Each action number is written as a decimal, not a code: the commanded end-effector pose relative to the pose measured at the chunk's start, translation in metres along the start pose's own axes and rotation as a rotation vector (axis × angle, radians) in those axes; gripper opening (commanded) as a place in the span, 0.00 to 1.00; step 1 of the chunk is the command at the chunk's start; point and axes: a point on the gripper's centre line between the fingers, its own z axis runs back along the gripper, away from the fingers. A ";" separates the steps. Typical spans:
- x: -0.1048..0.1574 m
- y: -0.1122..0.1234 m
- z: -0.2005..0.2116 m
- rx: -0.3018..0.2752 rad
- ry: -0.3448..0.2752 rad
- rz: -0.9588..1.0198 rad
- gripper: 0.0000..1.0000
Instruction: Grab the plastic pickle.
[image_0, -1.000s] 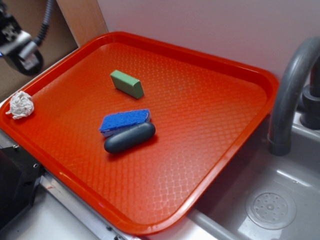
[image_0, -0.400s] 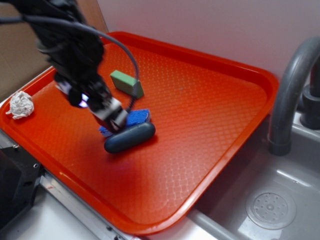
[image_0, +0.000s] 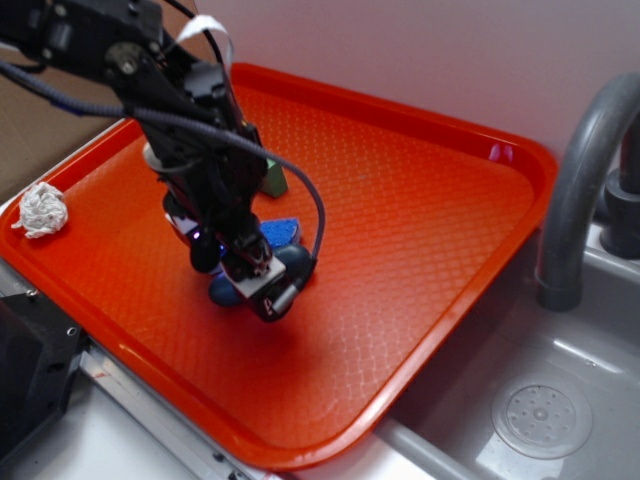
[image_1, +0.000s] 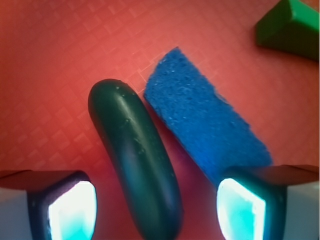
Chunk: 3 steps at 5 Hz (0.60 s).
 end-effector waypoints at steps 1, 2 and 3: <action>-0.005 -0.013 -0.019 0.027 0.025 -0.045 1.00; -0.004 -0.013 -0.025 0.054 0.039 -0.043 0.00; -0.004 -0.010 -0.025 0.050 0.040 -0.024 0.00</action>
